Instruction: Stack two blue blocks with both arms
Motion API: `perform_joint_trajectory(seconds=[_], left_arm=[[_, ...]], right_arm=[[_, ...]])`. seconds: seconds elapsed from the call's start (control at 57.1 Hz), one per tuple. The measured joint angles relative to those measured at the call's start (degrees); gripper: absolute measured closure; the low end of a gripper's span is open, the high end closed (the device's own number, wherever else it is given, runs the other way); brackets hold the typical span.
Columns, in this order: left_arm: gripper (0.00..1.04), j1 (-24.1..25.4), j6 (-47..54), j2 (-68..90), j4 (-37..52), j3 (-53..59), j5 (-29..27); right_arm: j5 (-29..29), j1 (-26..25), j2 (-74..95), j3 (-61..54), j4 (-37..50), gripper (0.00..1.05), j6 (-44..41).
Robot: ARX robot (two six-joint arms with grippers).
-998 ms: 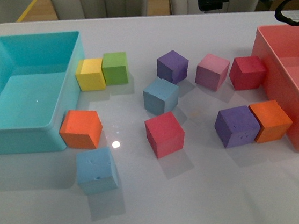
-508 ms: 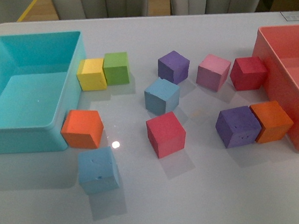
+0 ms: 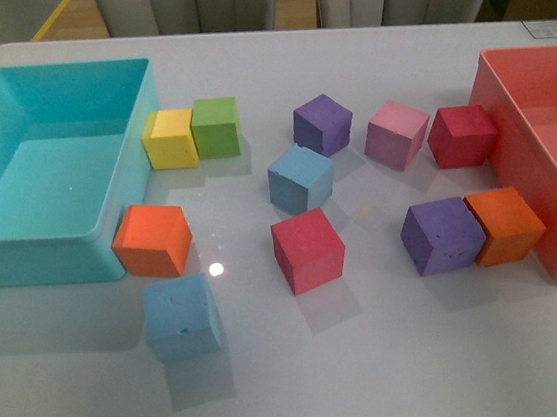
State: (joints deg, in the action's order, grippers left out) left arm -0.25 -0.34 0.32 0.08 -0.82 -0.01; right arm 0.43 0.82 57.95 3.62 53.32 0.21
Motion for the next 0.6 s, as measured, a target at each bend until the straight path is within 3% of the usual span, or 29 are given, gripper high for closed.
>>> perform_joint_trajectory(seconds=[0.595], left_arm=[[0.09,0.0,0.0,0.0,0.0,0.0,0.0]], right_arm=[[-0.31,-0.63,-28.28,-2.73,-24.11,1.03,-0.02]])
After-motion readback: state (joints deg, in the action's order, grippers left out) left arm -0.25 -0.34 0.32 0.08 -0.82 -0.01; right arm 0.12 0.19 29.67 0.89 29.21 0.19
